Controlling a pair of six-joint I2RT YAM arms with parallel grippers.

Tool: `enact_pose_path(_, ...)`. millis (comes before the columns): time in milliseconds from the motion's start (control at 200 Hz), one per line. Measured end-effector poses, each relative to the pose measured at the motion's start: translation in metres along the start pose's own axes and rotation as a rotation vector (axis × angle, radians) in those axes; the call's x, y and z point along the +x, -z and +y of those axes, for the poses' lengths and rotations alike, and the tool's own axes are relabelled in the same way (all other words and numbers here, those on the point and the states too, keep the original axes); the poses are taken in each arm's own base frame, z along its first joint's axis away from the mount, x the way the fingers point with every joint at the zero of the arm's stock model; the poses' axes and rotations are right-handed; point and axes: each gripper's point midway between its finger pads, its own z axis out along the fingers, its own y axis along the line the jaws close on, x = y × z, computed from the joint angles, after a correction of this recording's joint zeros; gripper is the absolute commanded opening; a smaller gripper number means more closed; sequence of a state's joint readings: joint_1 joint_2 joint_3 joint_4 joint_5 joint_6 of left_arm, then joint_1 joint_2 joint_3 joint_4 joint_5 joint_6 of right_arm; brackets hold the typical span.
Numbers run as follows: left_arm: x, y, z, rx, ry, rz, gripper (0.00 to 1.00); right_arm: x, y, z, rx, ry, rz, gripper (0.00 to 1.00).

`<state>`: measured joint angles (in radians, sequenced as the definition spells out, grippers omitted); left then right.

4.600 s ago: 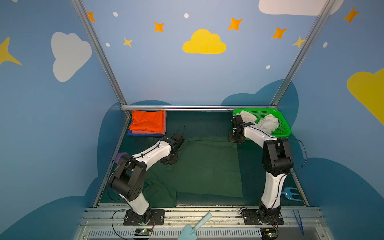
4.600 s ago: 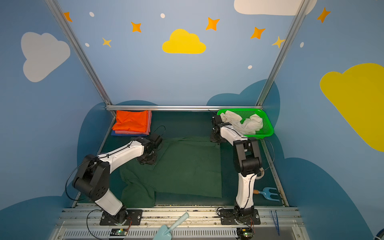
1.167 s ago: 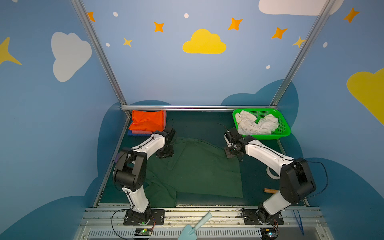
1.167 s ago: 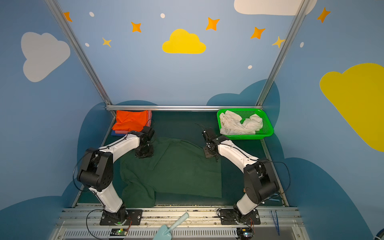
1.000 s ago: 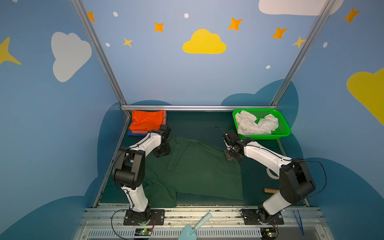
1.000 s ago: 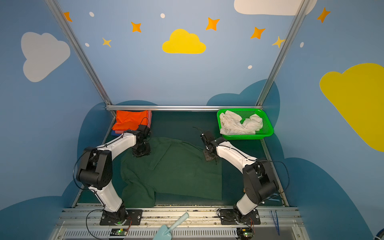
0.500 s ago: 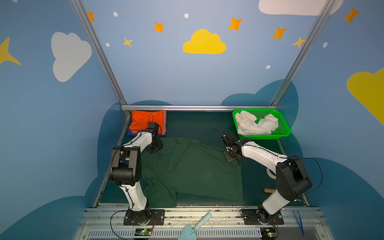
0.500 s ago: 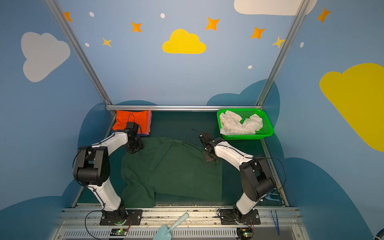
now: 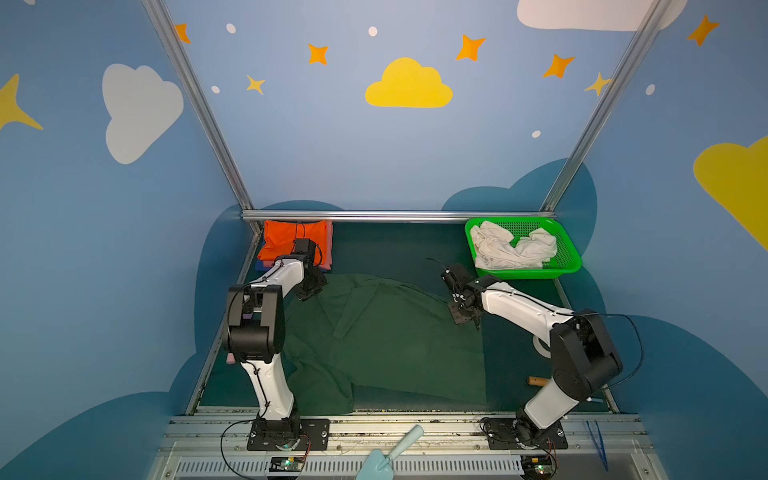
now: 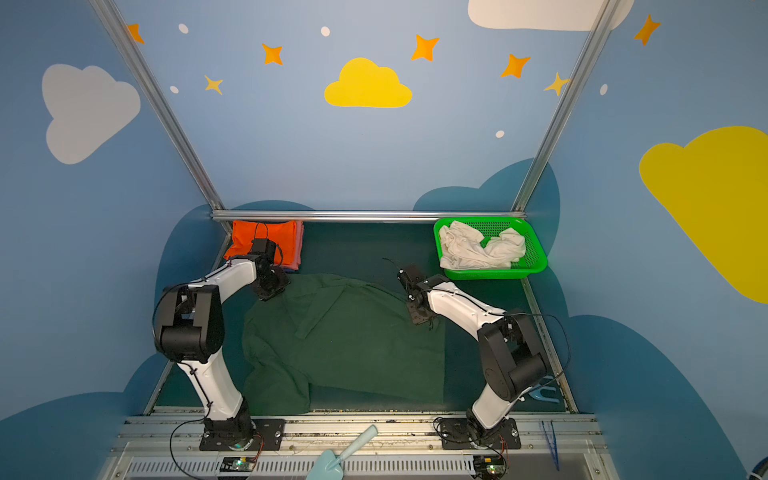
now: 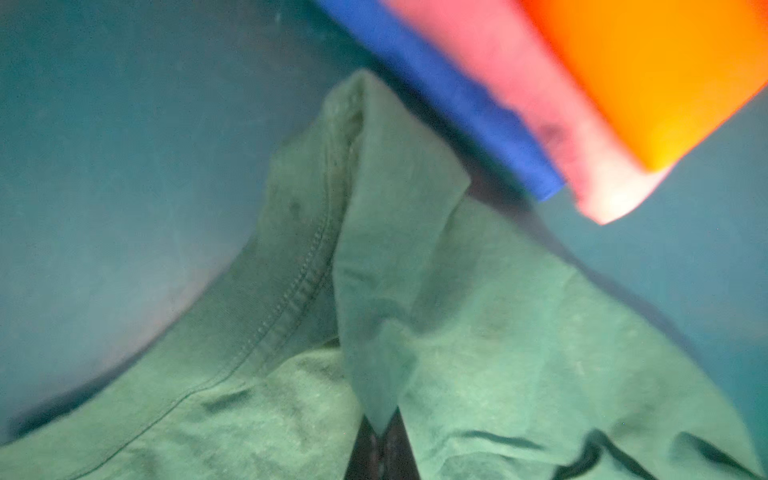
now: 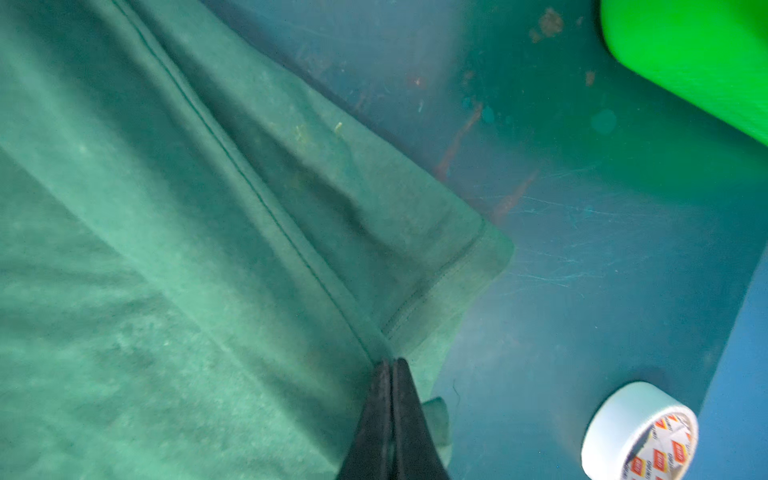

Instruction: Fold and stack the t-shirts

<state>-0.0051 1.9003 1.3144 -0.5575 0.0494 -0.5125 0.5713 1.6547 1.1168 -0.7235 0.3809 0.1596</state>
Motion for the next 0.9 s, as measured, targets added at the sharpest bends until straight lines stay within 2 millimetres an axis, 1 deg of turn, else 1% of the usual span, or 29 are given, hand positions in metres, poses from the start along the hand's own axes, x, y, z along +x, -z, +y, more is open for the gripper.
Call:
enact_pose_path(105, -0.005, 0.002, 0.001, 0.011, 0.012, -0.003, 0.05, 0.002, 0.000, -0.004, 0.024, 0.003, 0.005, 0.00)
enact_pose_path(270, -0.019, 0.008, 0.013, 0.030, 0.059, -0.013, 0.05, 0.003, 0.002, -0.013, 0.074, 0.003, 0.008, 0.00)
enact_pose_path(396, -0.034, 0.014, 0.023, 0.048, 0.102, -0.029, 0.05, 0.003, 0.007, -0.021, 0.108, -0.011, -0.003, 0.00)
enact_pose_path(516, -0.044, 0.018, 0.028, 0.074, 0.133, -0.031, 0.05, 0.002, 0.014, -0.027, 0.129, -0.018, -0.021, 0.00)
enact_pose_path(601, -0.051, 0.023, 0.027, 0.090, 0.142, -0.036, 0.05, 0.002, 0.017, -0.028, 0.141, -0.015, -0.029, 0.00)
enact_pose_path(686, -0.058, 0.029, 0.022, 0.113, 0.142, -0.044, 0.05, 0.004, 0.017, -0.027, 0.150, 0.000, -0.024, 0.00)
enact_pose_path(756, -0.064, 0.031, 0.017, 0.129, 0.135, -0.046, 0.05, 0.009, 0.017, -0.025, 0.155, 0.016, -0.012, 0.00)
enact_pose_path(821, -0.066, 0.027, 0.014, 0.134, 0.129, -0.038, 0.05, 0.012, 0.018, -0.022, 0.161, 0.034, -0.002, 0.01)
enact_pose_path(901, -0.065, 0.017, 0.014, 0.126, 0.124, -0.017, 0.05, 0.016, 0.020, -0.018, 0.176, 0.058, 0.008, 0.03)
